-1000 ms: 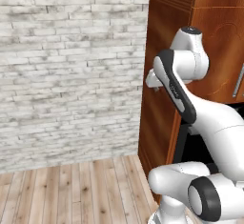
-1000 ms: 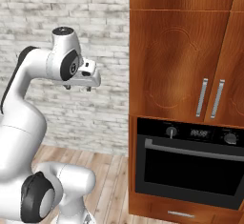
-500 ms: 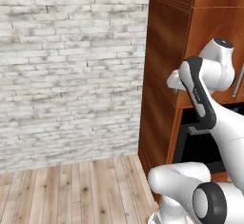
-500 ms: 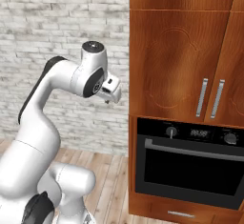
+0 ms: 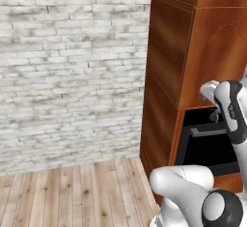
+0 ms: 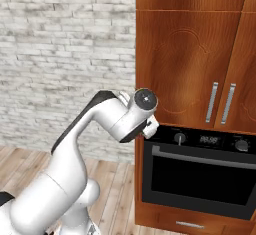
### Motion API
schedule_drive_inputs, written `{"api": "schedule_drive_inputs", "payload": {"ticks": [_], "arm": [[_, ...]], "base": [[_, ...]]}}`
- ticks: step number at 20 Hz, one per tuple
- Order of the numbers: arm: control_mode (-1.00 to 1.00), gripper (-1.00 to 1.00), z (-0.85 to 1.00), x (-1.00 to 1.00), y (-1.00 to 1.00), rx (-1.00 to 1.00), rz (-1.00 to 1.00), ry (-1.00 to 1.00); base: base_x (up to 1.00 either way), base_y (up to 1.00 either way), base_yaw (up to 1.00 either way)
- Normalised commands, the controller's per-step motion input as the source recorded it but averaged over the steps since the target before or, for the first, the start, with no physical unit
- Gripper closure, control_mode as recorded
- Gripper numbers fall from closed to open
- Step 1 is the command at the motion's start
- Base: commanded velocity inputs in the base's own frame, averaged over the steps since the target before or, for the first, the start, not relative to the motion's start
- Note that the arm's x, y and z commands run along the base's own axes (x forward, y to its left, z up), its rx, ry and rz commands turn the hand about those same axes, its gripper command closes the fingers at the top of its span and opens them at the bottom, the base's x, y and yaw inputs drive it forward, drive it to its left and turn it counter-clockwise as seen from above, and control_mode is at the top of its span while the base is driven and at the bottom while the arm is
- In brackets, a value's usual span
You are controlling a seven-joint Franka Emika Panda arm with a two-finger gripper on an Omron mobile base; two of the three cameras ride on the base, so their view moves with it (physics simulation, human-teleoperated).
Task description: Take the fish from the oven and place it on the plate on the counter.
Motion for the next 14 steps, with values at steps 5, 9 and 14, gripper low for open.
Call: {"api": "schedule_drive_inputs", "payload": {"ticks": [5,9,14], "arm": [[-1.0,-1.0,-0.08,0.04,-1.0,0.43,-0.33,-0.02],[-1.0,-1.0,-0.12,0.0,-1.0,0.42,-0.31,0.0],[-1.0,-1.0,-0.1,0.06,-1.0,0.38,-0.28,0.06]], "base": [[0.0,0.0,0.0],[0.0,0.0,0.0],[0.0,0.0,0.0]]}}
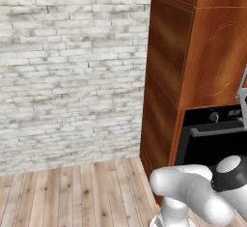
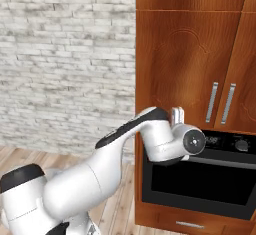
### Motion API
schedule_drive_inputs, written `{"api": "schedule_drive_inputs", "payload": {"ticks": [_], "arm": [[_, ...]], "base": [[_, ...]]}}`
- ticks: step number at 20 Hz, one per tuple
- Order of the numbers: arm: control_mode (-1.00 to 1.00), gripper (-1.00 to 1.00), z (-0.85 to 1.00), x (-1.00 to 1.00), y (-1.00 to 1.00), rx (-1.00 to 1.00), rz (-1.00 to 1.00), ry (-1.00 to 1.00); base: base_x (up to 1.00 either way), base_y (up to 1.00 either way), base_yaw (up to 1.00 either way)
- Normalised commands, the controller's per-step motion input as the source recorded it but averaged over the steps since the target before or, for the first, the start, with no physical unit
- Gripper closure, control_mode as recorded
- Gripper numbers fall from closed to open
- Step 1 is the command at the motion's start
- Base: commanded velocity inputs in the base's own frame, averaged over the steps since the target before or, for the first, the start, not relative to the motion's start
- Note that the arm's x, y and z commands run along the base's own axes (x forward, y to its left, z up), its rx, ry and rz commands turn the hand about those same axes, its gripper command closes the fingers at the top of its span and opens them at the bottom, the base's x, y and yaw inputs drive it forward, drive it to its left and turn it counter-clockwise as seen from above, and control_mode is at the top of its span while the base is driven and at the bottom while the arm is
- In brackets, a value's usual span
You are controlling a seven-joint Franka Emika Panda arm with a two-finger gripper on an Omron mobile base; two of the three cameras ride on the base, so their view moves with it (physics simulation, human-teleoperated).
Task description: Take the fish from the oven and place it on the plate on the counter.
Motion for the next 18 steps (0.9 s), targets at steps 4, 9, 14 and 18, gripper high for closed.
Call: {"api": "schedule_drive_inputs", "payload": {"ticks": [4,9,14,18], "arm": [[-1.0,-1.0,-0.32,0.03,-0.99,0.24,-0.26,0.06],[-1.0,-1.0,-0.65,0.0,-0.4,0.01,-0.05,0.05],[-1.0,-1.0,-0.83,0.0,-0.07,0.0,0.0,0.02],[-1.0,-1.0,-0.75,0.0,0.0,0.0,0.07,-0.01]], "base": [[0.0,0.0,0.0],[0.0,0.0,0.0],[0.0,0.0,0.0],[0.0,0.0,0.0]]}}
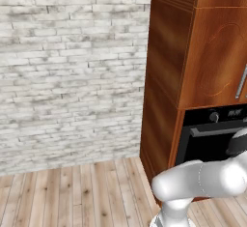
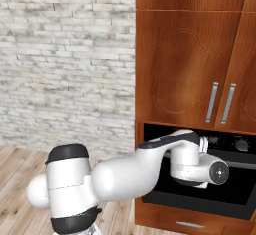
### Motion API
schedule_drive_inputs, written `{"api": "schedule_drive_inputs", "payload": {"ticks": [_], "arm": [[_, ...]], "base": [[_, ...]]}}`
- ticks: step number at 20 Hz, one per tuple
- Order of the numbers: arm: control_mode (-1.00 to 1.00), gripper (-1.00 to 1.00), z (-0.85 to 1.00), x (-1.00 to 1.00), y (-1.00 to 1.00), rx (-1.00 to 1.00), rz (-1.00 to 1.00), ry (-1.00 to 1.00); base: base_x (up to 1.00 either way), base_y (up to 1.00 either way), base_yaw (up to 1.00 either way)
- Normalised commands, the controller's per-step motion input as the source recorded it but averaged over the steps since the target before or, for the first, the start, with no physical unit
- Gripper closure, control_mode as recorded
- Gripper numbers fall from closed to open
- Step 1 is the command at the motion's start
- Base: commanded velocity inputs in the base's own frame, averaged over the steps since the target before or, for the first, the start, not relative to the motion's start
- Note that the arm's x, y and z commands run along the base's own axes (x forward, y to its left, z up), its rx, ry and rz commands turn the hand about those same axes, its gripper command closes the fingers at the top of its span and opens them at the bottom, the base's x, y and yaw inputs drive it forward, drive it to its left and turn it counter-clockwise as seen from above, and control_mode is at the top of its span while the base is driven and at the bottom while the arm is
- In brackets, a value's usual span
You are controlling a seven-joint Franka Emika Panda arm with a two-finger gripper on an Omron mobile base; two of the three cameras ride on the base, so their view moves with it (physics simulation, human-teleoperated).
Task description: Take the fish from the oven and place it on the plate on the counter.
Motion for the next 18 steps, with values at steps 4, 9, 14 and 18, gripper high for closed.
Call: {"api": "schedule_drive_inputs", "payload": {"ticks": [4,9,14,18], "arm": [[-1.0,-1.0,-0.65,0.0,0.0,0.0,0.09,-0.02],[-1.0,-1.0,-0.49,0.13,0.0,0.0,0.05,-0.03],[-1.0,-1.0,-0.32,0.24,0.0,0.02,0.02,-0.08],[-1.0,-1.0,-0.01,0.17,-0.05,0.1,0.0,-0.07]], "base": [[0.0,0.0,0.0],[0.0,0.0,0.0],[0.0,0.0,0.0],[0.0,0.0,0.0]]}}
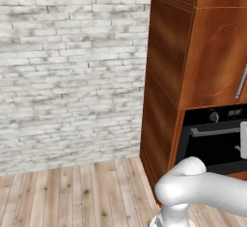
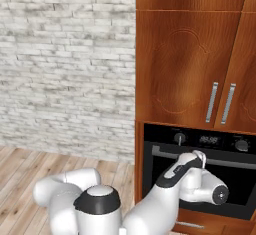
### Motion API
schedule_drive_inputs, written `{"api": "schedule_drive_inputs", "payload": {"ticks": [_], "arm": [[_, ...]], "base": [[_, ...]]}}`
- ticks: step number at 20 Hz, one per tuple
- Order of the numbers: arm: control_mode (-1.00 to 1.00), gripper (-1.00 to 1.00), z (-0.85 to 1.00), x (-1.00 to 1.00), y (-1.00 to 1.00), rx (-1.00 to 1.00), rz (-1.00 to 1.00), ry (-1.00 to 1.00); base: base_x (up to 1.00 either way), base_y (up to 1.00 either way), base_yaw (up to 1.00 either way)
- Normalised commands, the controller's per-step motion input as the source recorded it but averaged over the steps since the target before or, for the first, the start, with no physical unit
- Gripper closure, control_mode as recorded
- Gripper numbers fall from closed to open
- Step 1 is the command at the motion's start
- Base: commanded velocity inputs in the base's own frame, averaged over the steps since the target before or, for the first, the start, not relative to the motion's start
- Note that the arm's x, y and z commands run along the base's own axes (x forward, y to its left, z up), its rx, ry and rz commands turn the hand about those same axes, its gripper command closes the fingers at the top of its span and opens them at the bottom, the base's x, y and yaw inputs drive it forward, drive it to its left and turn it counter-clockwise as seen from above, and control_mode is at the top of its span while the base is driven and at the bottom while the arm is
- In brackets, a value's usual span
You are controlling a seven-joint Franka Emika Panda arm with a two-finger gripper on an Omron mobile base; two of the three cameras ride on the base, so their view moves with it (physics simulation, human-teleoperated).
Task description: Take the fish from the oven and place it on the plate on the counter.
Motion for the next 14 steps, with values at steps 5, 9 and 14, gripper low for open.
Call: {"api": "schedule_drive_inputs", "payload": {"ticks": [5,9,14], "arm": [[-1.0,-1.0,0.11,0.01,-0.12,0.14,0.0,-0.01],[-1.0,-1.0,0.21,0.0,-0.08,0.14,0.0,0.0],[-1.0,-1.0,0.26,0.01,-0.01,0.13,0.0,-0.03]], "base": [[0.0,0.0,0.0],[0.0,0.0,0.0],[0.0,0.0,0.0]]}}
